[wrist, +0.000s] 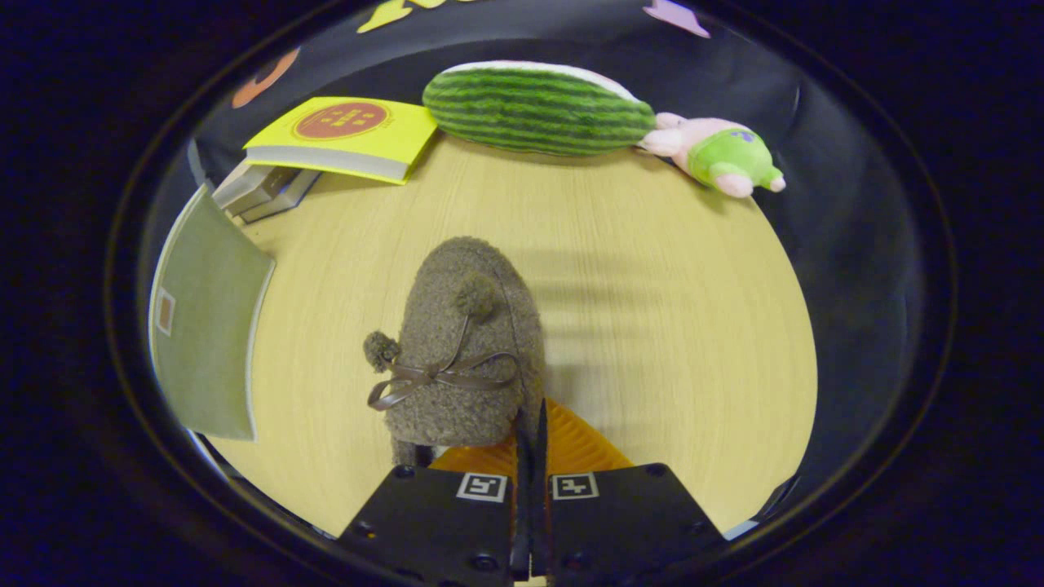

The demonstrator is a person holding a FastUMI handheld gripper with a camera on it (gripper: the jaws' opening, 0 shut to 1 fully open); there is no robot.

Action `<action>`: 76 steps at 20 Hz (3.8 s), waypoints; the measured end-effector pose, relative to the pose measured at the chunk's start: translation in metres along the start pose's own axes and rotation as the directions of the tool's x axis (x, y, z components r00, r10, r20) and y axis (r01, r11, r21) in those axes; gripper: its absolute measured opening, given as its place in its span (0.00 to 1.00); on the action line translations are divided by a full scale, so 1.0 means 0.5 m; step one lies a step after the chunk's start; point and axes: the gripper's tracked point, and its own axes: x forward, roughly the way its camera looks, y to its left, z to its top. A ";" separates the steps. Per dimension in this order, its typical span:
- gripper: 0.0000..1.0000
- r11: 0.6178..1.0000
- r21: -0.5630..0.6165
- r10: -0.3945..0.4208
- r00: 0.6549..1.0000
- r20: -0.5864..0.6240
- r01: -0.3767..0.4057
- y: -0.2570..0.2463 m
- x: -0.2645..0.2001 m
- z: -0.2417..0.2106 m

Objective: Open the storage box then place both shoes into the box .Put the left shoe in first, then the right shoe, with the right side of both shoes facing outward in a uniform manner.

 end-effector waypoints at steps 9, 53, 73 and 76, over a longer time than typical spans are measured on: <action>0.07 0.986 0.051 0.155 0.988 0.027 -0.156 0.091 -0.160 0.020; 0.44 0.985 0.042 0.127 0.878 0.462 -0.164 0.681 -0.301 0.138; 1.00 0.994 -0.066 0.101 0.512 0.853 -0.087 0.471 -0.710 0.093; 1.00 0.995 -0.065 0.091 0.467 0.880 -0.073 0.426 -0.746 0.051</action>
